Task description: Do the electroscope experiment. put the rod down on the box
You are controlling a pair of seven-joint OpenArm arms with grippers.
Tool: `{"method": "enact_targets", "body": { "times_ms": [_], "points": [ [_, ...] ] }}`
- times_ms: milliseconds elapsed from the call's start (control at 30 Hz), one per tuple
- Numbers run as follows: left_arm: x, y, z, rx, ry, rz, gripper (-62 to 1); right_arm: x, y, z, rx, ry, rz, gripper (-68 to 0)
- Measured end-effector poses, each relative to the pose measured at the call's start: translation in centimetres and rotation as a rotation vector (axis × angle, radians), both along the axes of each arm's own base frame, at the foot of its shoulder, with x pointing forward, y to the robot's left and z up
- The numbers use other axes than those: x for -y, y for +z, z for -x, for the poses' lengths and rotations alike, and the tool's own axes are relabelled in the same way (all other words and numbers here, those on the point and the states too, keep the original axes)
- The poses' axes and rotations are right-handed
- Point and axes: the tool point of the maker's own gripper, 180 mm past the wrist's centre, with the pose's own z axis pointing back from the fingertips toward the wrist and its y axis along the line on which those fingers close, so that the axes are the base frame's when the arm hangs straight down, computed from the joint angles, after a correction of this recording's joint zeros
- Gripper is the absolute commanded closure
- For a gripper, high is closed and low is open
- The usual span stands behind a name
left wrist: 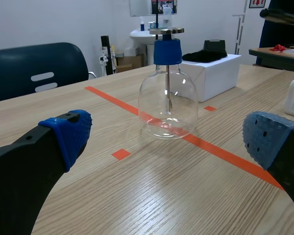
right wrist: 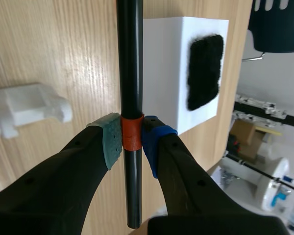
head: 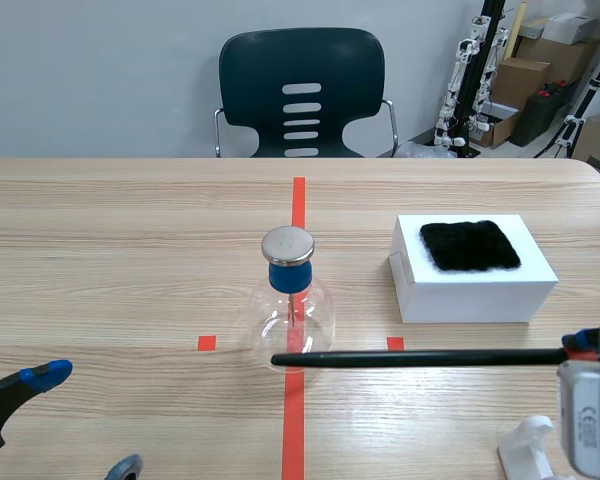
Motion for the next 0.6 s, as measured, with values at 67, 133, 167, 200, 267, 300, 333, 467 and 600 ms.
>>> {"method": "enact_targets", "body": {
  "times_ms": [67,133,167,200,267,300,333,467,600],
  "points": [
    [0.0,0.0,0.0,0.000,0.000,0.000,-62.3,-0.2,-0.4,0.3,-0.019,-0.006,0.002,-1.3],
    [0.0,0.0,0.0,0.000,0.000,0.000,-62.3,-0.2,-1.3,1.0,-0.083,-0.034,0.005,-1.3],
    [0.0,0.0,0.0,0.000,0.000,0.000,-62.3,-0.2,-1.7,1.4,-0.117,-0.048,0.008,-1.3],
    [0.0,0.0,0.0,0.000,0.000,0.000,-62.3,-0.3,-2.0,1.6,-0.136,-0.055,0.005,-1.3],
    [0.0,0.0,0.0,0.000,0.000,0.000,-62.3,-0.7,-2.2,1.6,-0.160,-0.063,-0.009,-1.3],
    [0.0,0.0,0.0,0.000,0.000,0.000,-62.3,-0.9,-2.4,1.6,-0.176,-0.064,-0.008,-1.3],
    [0.0,0.0,0.0,0.000,0.000,0.000,-62.3,-1.0,-2.5,1.7,-0.191,-0.061,-0.001,-1.3],
    [0.0,0.0,0.0,0.000,0.000,0.000,-62.3,-1.6,-3.1,1.8,-0.226,-0.043,0.035,-1.3],
    [0.0,0.0,0.0,0.000,0.000,0.000,-62.3,-2.2,-3.2,1.0,-0.226,-0.026,0.073,-1.3]
  ]
}}
